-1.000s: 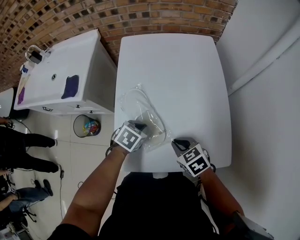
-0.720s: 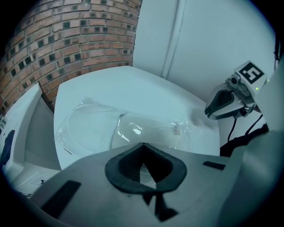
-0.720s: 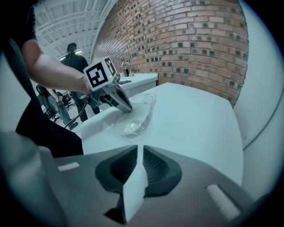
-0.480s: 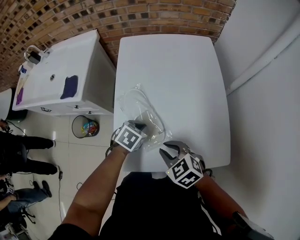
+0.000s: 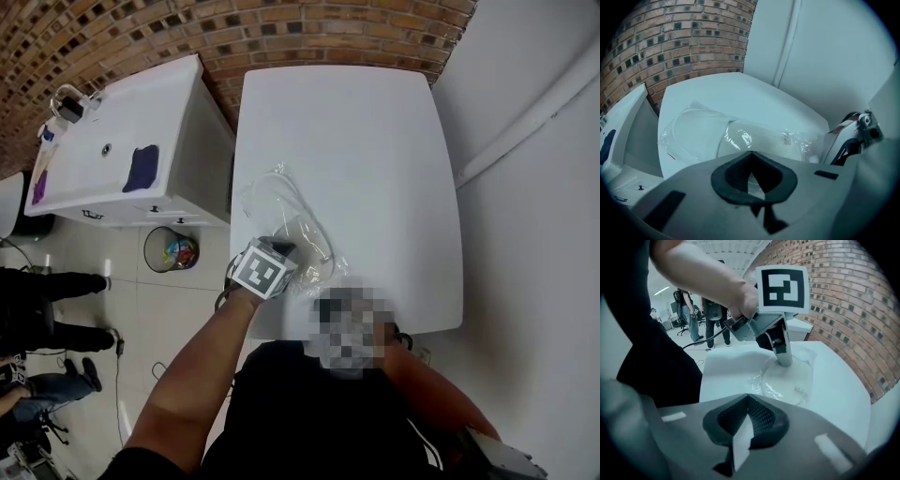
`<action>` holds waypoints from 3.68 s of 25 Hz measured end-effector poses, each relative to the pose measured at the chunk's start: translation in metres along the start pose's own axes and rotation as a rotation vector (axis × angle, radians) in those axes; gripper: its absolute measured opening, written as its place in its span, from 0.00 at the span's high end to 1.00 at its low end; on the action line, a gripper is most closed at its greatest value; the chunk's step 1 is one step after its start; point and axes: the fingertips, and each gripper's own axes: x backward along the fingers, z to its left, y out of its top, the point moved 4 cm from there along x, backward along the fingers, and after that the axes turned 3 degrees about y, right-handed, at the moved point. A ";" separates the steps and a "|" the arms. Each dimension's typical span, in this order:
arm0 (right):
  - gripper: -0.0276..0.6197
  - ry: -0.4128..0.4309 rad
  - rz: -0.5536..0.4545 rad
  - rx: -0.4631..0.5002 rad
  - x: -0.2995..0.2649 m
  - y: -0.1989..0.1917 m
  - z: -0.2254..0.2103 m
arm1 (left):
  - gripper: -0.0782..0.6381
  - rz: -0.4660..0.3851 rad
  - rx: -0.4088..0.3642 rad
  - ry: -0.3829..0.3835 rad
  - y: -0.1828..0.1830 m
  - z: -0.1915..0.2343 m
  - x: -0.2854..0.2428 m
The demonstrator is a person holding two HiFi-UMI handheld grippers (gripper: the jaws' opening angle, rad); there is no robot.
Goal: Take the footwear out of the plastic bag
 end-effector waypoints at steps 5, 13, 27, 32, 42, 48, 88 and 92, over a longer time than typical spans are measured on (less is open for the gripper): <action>0.96 -0.027 0.014 -0.032 0.004 -0.023 -0.001 | 0.88 0.023 0.048 -0.016 -0.007 -0.002 -0.004; 0.95 -0.106 -0.017 -0.215 0.029 -0.058 -0.025 | 0.88 0.018 0.021 -0.053 -0.004 -0.026 0.000; 0.84 -0.210 -0.242 -0.407 0.062 -0.017 -0.073 | 0.88 0.001 0.017 -0.062 -0.008 -0.042 0.004; 0.88 -0.157 -0.098 -0.278 0.015 -0.012 -0.055 | 0.88 0.015 0.031 -0.061 -0.010 -0.041 0.003; 0.90 -0.162 -0.024 -0.218 0.013 -0.045 -0.051 | 0.88 0.040 0.036 -0.105 -0.021 -0.061 0.005; 0.90 -0.173 -0.191 -0.414 0.053 -0.057 -0.072 | 0.88 -0.001 0.006 -0.151 -0.019 -0.072 0.015; 0.73 0.340 -0.480 -1.266 0.014 -0.072 -0.100 | 0.88 -0.022 0.365 0.035 -0.071 0.047 0.037; 0.77 0.346 -0.461 -1.295 0.011 -0.065 -0.096 | 0.88 -0.028 0.362 0.026 -0.070 0.046 0.037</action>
